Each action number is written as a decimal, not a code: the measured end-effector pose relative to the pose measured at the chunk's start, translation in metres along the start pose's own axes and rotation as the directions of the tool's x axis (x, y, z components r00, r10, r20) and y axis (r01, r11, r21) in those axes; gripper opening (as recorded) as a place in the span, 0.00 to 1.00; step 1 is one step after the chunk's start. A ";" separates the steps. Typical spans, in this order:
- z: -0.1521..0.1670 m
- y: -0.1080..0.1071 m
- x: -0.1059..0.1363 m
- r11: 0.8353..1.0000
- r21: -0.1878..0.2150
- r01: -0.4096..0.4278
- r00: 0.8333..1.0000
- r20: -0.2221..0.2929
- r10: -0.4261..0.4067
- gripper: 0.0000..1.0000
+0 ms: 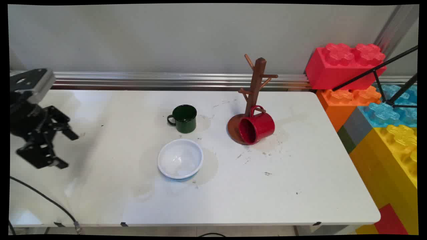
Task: Pick up the red mug from the rack
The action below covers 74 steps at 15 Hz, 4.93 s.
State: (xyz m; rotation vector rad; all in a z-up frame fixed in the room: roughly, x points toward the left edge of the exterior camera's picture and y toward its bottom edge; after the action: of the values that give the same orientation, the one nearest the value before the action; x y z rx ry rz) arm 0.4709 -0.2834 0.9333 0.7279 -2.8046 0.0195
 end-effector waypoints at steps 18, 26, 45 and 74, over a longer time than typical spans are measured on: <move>0.023 -0.020 0.127 0.988 -0.110 0.110 0.846 -0.512 -0.152 1.00; 0.073 -0.004 0.166 0.961 -0.164 0.223 0.789 -0.549 -0.277 1.00; 0.170 0.004 0.249 0.895 -0.243 0.375 0.702 -0.556 -0.445 1.00; 0.239 -0.039 0.316 0.863 -0.325 0.387 0.692 -0.516 -0.504 1.00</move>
State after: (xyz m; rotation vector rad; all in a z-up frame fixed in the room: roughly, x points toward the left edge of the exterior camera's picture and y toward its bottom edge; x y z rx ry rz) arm 0.1673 -0.4856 0.7746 1.1173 -1.9473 -0.0966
